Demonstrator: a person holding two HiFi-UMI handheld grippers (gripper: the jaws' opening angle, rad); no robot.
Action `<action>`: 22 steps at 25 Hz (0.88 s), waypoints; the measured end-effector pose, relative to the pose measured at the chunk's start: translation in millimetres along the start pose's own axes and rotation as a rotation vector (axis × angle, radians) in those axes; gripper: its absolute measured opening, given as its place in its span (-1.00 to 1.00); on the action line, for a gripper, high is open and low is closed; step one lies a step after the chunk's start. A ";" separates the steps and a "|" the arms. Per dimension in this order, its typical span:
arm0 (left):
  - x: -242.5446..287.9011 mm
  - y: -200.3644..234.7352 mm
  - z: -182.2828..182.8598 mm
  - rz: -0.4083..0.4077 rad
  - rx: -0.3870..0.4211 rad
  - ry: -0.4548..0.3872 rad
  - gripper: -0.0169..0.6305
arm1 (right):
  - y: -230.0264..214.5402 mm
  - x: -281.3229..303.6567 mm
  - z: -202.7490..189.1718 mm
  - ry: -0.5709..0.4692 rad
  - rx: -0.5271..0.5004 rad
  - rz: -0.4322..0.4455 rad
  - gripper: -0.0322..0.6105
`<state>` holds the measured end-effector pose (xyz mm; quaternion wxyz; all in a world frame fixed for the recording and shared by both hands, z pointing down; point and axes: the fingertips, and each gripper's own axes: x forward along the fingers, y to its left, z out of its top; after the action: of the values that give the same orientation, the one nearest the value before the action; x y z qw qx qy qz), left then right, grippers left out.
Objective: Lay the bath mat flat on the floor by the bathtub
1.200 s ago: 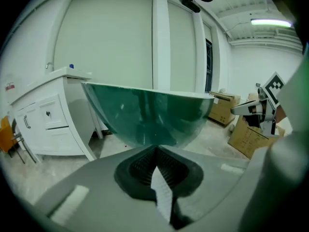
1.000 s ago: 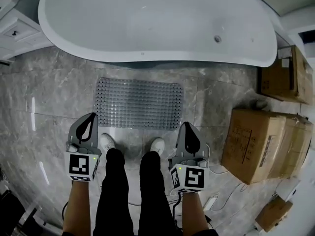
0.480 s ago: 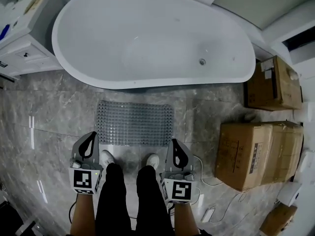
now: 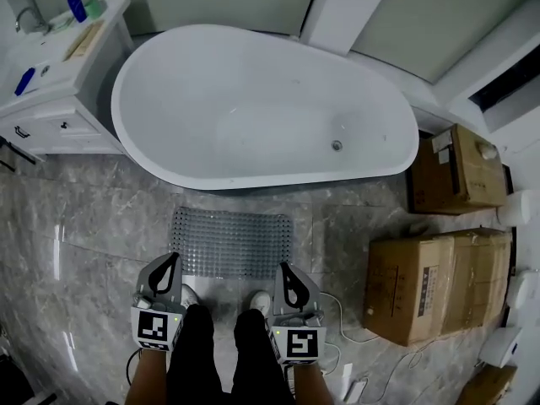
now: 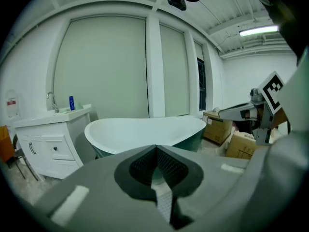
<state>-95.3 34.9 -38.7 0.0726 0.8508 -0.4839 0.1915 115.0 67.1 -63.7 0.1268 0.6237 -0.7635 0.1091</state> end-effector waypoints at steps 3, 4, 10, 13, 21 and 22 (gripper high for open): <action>-8.6 5.2 11.4 -0.005 -0.015 0.002 -0.94 | 2.8 -5.7 13.4 -0.007 0.001 0.004 -0.82; -11.9 5.8 15.1 -0.007 -0.018 0.008 -0.94 | 2.9 -8.0 16.3 -0.007 -0.002 0.003 -0.82; -29.6 5.2 56.8 0.008 -0.015 -0.044 -0.94 | 0.5 -23.6 44.2 -0.024 0.005 -0.004 -0.82; -44.4 7.5 77.9 0.021 0.011 -0.080 -0.94 | 3.5 -29.5 64.7 -0.050 -0.003 0.004 -0.82; -65.5 4.6 116.8 0.023 0.073 -0.126 -0.94 | -1.0 -44.5 100.2 -0.112 0.001 -0.001 -0.82; -67.8 2.8 118.5 0.017 0.085 -0.145 -0.94 | -1.5 -46.9 103.4 -0.117 -0.001 0.000 -0.82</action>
<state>-98.5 50.8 -174.4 -0.0005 0.8607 -0.4865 0.1501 119.4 76.6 -176.8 0.0824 0.6288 -0.7698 0.0719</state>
